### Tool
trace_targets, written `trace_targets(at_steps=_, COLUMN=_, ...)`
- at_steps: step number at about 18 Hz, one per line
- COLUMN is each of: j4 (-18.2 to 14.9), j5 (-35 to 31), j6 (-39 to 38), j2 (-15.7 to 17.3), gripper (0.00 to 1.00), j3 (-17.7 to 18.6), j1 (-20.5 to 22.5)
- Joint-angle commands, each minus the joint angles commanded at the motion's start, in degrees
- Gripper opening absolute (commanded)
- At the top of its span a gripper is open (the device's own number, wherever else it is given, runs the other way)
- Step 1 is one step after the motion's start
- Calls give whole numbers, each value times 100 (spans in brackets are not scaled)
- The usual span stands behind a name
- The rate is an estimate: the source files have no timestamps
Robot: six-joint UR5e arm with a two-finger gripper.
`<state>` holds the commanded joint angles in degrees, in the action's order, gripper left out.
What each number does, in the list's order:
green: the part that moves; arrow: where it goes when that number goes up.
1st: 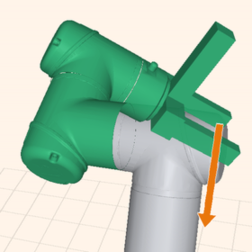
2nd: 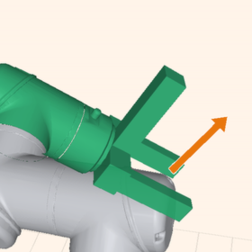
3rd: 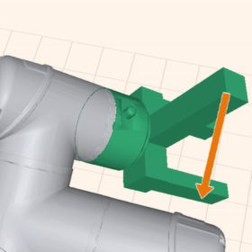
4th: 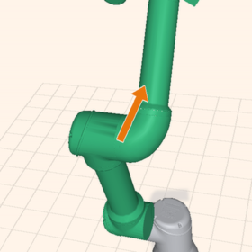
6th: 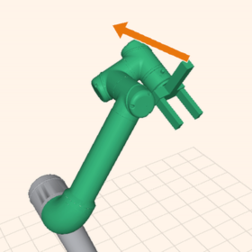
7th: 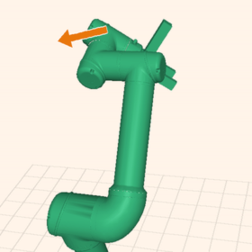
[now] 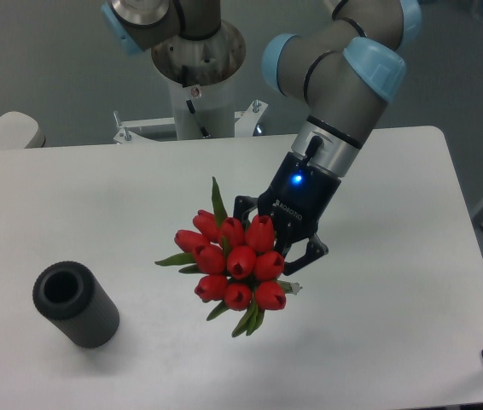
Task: Insert the flowers into the vase
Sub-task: 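Carry the red tulip bouquet with the gripper over the grey vase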
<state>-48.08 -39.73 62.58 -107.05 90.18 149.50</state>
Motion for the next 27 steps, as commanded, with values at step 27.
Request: trace_targets(at_steps=27, j4=738, j5=719, j6=-2127, j2=149, gripper=34, j3=-149, j1=-1486)
